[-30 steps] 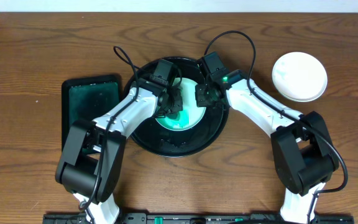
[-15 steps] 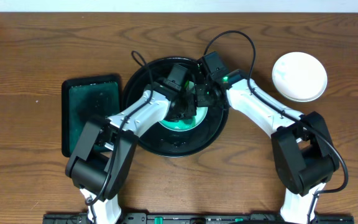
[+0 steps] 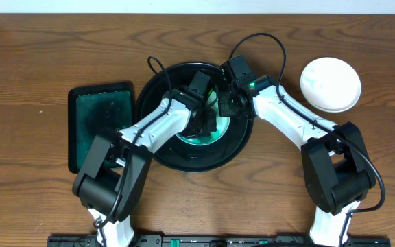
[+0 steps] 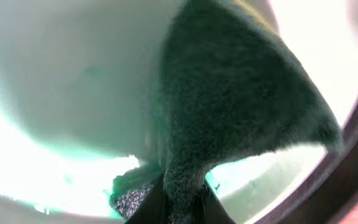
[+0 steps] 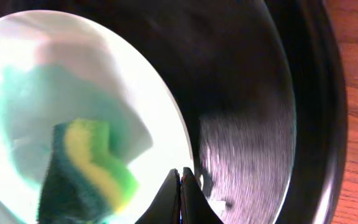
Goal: Clean dirty plates on tray and stack at the side
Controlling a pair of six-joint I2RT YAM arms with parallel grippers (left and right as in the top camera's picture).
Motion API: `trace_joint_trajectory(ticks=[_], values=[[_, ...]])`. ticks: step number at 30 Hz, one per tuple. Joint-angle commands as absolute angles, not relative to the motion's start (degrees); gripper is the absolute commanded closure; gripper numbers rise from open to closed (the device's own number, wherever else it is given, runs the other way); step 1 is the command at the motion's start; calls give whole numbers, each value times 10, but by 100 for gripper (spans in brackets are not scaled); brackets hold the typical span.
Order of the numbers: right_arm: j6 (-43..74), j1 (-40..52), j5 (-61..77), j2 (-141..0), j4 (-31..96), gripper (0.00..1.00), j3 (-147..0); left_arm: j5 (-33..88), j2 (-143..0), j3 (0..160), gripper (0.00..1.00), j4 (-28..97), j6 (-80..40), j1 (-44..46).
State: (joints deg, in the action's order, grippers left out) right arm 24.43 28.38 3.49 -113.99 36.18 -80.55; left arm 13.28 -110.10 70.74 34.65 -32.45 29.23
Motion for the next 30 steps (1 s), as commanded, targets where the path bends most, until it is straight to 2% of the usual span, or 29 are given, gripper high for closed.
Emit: trace_joint_trajectory(ticks=[1, 11, 12, 15, 18, 19, 21, 22, 24, 25, 30], values=[[249, 269, 41, -1143, 362, 99, -813, 23, -1127, 678, 93, 395, -333, 267], [257, 254, 42, -1156, 361, 99, -811, -29, -1127, 678, 93, 409, -359, 234], [256, 254, 42, -1163, 359, 96, -811, -29, -1127, 678, 93, 409, -359, 234], [256, 260, 55, -1185, 343, 71, -811, -28, -1127, 678, 93, 409, -358, 236], [246, 266, 89, -1206, 325, 53, -811, -25, -1127, 678, 93, 410, -357, 236], [244, 267, 100, -1213, 320, 52, -811, -24, -1127, 678, 93, 410, -357, 236], [240, 268, 116, -1221, 315, 54, -811, -24, -1127, 678, 93, 411, -357, 236], [240, 269, 117, -1225, 314, 61, -811, -24, -1127, 678, 93, 411, -357, 236], [240, 269, 116, -1228, 315, 96, -811, -24, -1127, 678, 93, 411, -357, 236], [240, 270, 116, -1229, 315, 99, -811, -24, -1127, 678, 93, 411, -357, 236], [239, 274, 105, -1229, 315, 99, -811, -36, -1127, 678, 93, 393, -340, 235]])
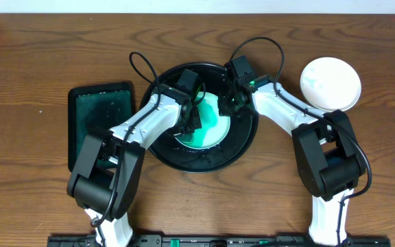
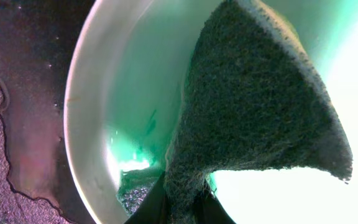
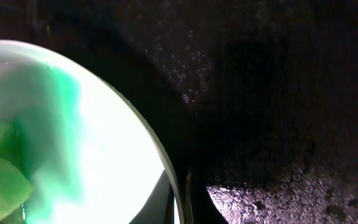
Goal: Clean dirty plates on tray and stack at the side
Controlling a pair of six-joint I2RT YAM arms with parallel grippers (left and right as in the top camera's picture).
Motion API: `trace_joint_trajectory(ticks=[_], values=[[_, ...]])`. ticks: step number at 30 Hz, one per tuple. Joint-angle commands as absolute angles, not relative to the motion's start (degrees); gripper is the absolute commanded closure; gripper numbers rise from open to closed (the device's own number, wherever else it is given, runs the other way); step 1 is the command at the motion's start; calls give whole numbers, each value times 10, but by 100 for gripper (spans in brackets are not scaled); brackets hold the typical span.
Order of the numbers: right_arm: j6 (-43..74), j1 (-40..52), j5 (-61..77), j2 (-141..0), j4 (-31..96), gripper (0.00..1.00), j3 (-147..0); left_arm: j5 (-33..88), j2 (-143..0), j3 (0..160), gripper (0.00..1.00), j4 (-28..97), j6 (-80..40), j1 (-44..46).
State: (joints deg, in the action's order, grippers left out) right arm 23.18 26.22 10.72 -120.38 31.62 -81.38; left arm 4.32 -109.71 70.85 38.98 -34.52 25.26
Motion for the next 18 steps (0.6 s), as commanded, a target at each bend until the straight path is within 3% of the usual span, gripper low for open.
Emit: trace_joint_trajectory(ticks=[1, 18], values=[[239, 274, 105, -1229, 317, 99, -811, -48, -1127, 678, 93, 388, -340, 235], [231, 275, 106, -1229, 332, 99, -811, -228, -1127, 705, 93, 371, -340, 235]])
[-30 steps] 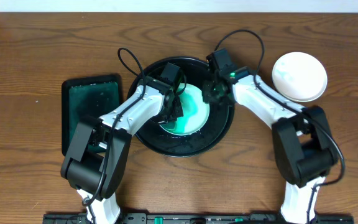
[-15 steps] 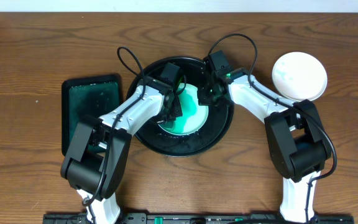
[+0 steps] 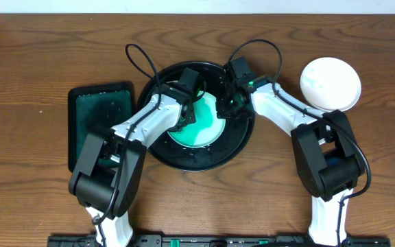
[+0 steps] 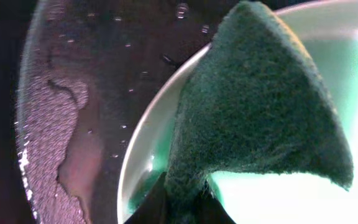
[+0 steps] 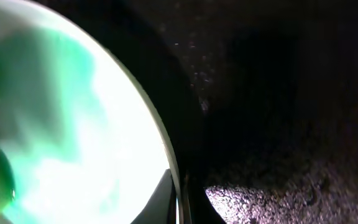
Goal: Clean dirty plates on tray and stack at the side
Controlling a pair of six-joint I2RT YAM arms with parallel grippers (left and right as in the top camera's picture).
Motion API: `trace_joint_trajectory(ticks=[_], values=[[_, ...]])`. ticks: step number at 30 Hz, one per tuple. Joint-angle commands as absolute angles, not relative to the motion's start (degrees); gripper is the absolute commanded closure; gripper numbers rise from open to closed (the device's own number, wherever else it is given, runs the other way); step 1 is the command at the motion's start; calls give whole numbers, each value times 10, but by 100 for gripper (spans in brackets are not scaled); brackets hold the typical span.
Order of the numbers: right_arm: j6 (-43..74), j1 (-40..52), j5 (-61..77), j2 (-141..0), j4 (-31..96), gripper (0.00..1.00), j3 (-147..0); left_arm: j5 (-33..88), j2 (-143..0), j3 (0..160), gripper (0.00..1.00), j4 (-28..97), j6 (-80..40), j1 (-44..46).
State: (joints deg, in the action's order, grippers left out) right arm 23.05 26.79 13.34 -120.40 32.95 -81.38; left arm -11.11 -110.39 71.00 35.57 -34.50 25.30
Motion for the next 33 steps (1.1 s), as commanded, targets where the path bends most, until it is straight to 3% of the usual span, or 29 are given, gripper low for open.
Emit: trace_joint_trajectory(ticks=[1, 3, 5, 10, 15, 23, 30, 33], values=[[231, 275, 106, -1229, 332, 99, -811, -228, -1127, 705, 93, 373, -340, 236], [230, 275, 106, -1229, 332, 99, -811, -208, -1127, 705, 93, 376, -339, 236], [227, 274, 106, -1229, 332, 99, -811, -95, -1127, 705, 93, 392, -315, 236], [227, 274, 106, -1229, 332, 99, -811, -63, -1127, 705, 93, 423, -286, 238], [227, 274, 106, -1229, 332, 99, -811, 95, -1127, 705, 93, 410, -214, 242], [227, 274, 106, -1229, 338, 99, -811, 219, -1127, 705, 93, 344, -215, 245], [227, 270, 106, -1229, 341, 99, -811, 232, -1127, 705, 93, 313, -230, 245], [227, 269, 106, -1229, 343, 99, -811, 170, -1127, 705, 93, 315, -247, 241]])
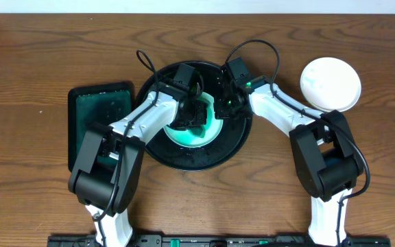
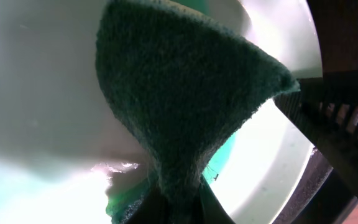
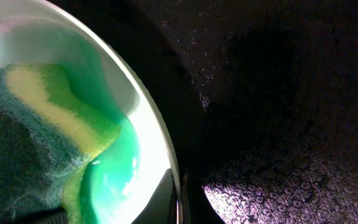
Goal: Clean dirty plates on tray and stack at the side
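A white plate (image 1: pixel 208 123) smeared with green soap lies in the round black tray (image 1: pixel 235 147). My left gripper (image 1: pixel 192 113) is shut on a green-and-yellow sponge (image 2: pixel 185 112), which presses on the plate's inside (image 2: pixel 36 93). My right gripper (image 1: pixel 226 104) is shut on the plate's right rim (image 3: pixel 169 168), one finger inside, one outside. The sponge (image 3: pixel 36 137) shows in the right wrist view beside green liquid (image 3: pixel 114 174).
A clean white plate (image 1: pixel 330 84) sits on the wooden table at the upper right. A dark rectangular tray (image 1: pixel 101 113) with a green wet bottom lies left of the black tray. The black tray's wet floor (image 3: pixel 278 124) is beside the held rim.
My left gripper has moved the sponge from the plate's left edge toward its middle and right. The right gripper still holds the same rim.
The sponge was pressed on the plate's middle while my right gripper held the rim. Then the sponge was further left on the plate, then at its left edge over the tray floor. Now it is back near the middle.
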Controlling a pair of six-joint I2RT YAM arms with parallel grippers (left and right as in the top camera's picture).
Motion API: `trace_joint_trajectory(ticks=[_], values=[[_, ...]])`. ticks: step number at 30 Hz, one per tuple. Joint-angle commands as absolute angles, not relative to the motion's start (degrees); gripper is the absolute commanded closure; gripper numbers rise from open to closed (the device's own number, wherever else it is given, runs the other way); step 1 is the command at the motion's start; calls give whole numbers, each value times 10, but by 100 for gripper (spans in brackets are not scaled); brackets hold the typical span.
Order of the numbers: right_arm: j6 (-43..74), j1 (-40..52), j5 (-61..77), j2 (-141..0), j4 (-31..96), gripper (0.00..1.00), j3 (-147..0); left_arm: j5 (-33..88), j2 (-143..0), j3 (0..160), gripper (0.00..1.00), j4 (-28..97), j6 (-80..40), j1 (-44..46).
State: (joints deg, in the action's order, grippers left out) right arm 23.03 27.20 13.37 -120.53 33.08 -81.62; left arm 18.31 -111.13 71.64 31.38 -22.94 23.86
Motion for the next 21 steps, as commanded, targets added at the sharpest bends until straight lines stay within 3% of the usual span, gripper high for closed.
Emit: trace_joint_trajectory(ticks=[1, 6, 11, 21], values=[[227, 269, 106, -1229, 344, 99, -811, 134, -1127, 705, 93, 320, -260, 237], [227, 268, 106, -1229, 349, 99, -811, 13, -1124, 710, 93, 360, -290, 215], [227, 267, 110, -1229, 345, 99, -811, 3, -1097, 740, 93, 417, -264, 214], [194, 267, 109, -1229, 310, 99, -813, -169, -956, 755, 93, 563, -316, 193]])
